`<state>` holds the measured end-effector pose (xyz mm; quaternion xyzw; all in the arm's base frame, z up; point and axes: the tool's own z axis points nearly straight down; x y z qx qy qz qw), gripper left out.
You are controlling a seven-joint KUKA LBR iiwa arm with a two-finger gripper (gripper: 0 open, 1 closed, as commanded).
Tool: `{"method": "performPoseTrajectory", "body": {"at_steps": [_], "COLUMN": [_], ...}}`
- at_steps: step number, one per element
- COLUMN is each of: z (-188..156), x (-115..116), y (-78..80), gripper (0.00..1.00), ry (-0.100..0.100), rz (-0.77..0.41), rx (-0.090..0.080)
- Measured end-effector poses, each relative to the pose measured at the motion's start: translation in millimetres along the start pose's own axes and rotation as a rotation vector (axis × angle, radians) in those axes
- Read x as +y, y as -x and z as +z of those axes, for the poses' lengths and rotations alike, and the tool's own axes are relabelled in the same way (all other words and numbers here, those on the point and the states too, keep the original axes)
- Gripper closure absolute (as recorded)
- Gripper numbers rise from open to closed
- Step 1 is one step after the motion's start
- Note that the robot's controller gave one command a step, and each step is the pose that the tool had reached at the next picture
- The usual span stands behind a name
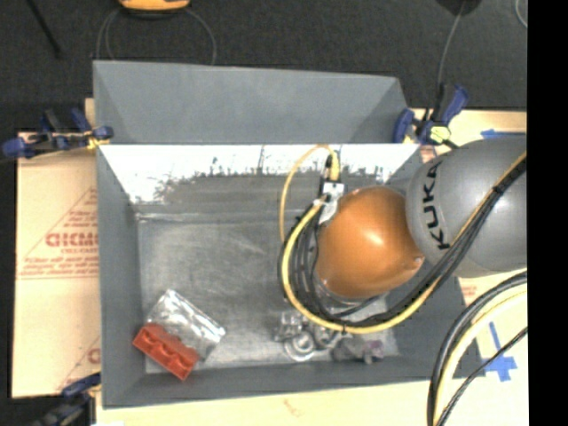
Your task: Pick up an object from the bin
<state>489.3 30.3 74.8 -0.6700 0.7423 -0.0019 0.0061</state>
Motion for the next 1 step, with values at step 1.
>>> {"method": "performPoseTrajectory", "body": {"at_steps": [1], "z": [-140.0], "x": [-7.4], "y": [6.5], "gripper": [1.0], "ry": [0.001], "rz": [0.059], "rx": [0.004]}}
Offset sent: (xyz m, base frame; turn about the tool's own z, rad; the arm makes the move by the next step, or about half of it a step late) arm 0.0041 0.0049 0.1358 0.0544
